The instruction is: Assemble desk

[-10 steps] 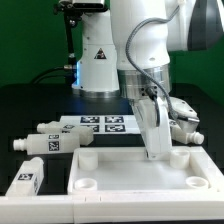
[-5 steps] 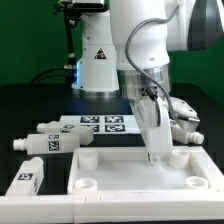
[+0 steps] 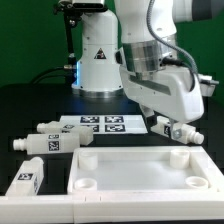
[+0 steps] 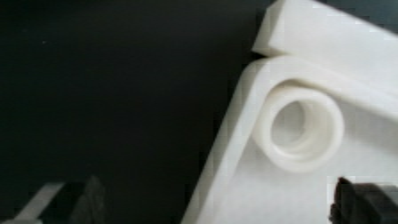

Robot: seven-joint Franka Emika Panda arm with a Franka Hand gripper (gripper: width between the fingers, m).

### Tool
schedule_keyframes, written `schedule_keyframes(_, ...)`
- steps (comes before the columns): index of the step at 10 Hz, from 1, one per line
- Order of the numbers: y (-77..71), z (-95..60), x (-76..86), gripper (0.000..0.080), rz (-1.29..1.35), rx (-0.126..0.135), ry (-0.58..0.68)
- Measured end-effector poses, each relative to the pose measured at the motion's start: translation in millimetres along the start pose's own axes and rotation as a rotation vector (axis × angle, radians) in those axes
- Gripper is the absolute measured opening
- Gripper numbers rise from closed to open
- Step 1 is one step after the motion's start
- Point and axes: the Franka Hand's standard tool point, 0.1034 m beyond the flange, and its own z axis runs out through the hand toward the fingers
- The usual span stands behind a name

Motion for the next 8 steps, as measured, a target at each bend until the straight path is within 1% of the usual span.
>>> schedule_keyframes(2, 1.3, 1.3, 1.9, 0.0649, -0.145, -0.001, 0.002)
schedule_keyframes(3, -0.4, 2.3, -1.5, 0.0649, -0.289, -0.013, 0.017)
schedule_keyframes(4, -6.2, 3.7, -11.9, 0.0649, -0.467, -0.020, 0.041)
schedule_keyframes(5, -10.2, 1.2, -27.5, 0.0649, -0.585, -0.011, 0.045)
schedule_keyframes(6, -10.7, -1.2, -41.6, 0.0649, -0.782, -0.022, 0.045)
schedule_keyframes(7, -7.1, 1.9, -52.7, 0.0649, -0.965, -0.031, 0.041)
schedule_keyframes(8, 2.6, 6.0, -49.8, 0.0649, -0.976, -0.017, 0.086)
